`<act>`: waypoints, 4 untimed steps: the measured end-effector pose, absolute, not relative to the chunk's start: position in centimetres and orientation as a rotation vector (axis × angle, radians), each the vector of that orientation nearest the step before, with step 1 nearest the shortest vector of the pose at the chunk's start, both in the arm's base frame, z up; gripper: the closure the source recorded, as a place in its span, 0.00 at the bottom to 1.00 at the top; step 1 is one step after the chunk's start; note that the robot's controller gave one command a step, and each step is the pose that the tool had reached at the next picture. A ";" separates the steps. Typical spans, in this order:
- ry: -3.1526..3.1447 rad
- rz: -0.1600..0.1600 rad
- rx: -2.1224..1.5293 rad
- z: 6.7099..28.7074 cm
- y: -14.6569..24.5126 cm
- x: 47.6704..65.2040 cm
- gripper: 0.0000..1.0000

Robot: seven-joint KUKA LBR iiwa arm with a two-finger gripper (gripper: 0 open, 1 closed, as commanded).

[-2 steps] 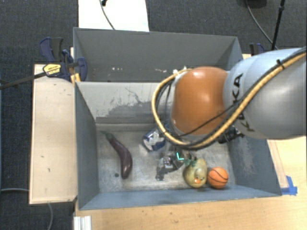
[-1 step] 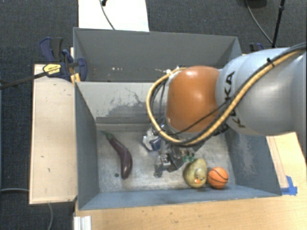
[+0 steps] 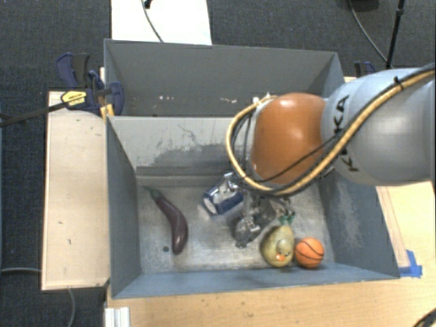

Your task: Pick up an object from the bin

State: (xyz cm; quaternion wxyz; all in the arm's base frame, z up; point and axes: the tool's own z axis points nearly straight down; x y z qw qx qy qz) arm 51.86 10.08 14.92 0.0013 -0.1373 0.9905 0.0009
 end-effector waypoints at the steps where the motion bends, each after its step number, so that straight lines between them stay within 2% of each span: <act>1: 3.134 0.000 -0.229 15.6 7.4 51.7 0.00; 2: 3.108 0.001 -0.407 13.6 5.5 53.8 0.00; 3: 3.098 0.004 -0.492 12.2 4.3 54.9 0.00; 4: 3.068 -0.007 -0.680 11.3 4.3 53.2 0.00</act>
Offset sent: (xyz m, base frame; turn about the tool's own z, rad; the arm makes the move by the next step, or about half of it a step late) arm 0.0304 -0.0581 -0.0314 -0.0186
